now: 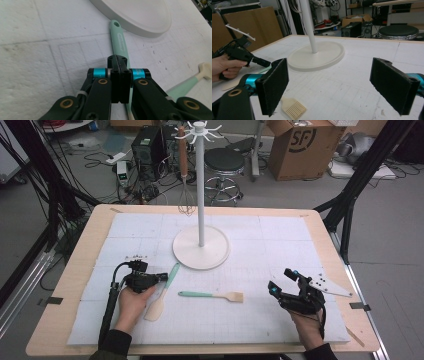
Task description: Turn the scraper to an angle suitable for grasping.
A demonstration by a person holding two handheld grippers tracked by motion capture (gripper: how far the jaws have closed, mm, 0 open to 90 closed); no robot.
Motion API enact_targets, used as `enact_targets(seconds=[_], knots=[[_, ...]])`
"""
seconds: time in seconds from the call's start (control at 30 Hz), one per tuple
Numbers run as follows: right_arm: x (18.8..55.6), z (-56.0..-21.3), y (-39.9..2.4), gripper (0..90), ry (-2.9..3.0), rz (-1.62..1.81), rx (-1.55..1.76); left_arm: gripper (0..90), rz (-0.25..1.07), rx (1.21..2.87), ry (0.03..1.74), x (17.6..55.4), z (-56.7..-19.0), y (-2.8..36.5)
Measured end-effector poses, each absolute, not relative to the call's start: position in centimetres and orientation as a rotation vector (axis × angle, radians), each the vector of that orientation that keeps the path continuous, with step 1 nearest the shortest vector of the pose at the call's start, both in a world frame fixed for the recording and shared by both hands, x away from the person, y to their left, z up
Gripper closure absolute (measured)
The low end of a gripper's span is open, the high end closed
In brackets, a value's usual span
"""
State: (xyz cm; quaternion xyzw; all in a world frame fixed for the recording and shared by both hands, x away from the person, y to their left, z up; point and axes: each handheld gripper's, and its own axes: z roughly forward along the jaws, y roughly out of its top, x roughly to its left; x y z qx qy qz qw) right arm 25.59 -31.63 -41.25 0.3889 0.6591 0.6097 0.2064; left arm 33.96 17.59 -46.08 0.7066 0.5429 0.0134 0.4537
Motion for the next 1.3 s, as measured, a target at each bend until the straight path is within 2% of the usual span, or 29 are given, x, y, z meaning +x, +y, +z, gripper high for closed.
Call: enact_targets(seconds=[0.47, 0.77, 0.83, 0.9, 1.03, 1.1, 1.3], knots=[[25.6, -41.3, -31.6, 14.5, 1.836, 1.693, 1.085, 90.0, -0.013, 1.794, 1.276, 33.6, -46.1, 16.6], [25.6, -41.2, -31.8, 14.5, 1.829, 1.699, 1.082, 89.0, 0.041, 1.704, 1.254, 32.1, -45.5, 17.5], [25.6, -41.2, -31.8, 14.5, 1.828, 1.699, 1.079, 73.3, 0.091, 1.716, 1.237, 31.5, -44.9, 17.6], [25.5, -41.2, -31.8, 14.6, 1.829, 1.698, 1.083, 65.1, 0.09, 1.677, 1.213, 30.8, -44.4, 17.8], [25.5, -41.1, -31.8, 14.6, 1.827, 1.7, 1.075, 56.1, 0.084, 1.634, 1.196, 29.3, -44.0, 18.4], [25.5, -41.1, -31.7, 14.5, 1.824, 1.696, 1.072, 47.8, 0.106, 1.623, 1.204, 28.6, -43.9, 18.6], [25.4, -41.1, -31.7, 14.6, 1.828, 1.699, 1.068, 42.0, 0.145, 1.627, 1.168, 26.8, -44.0, 18.3]])
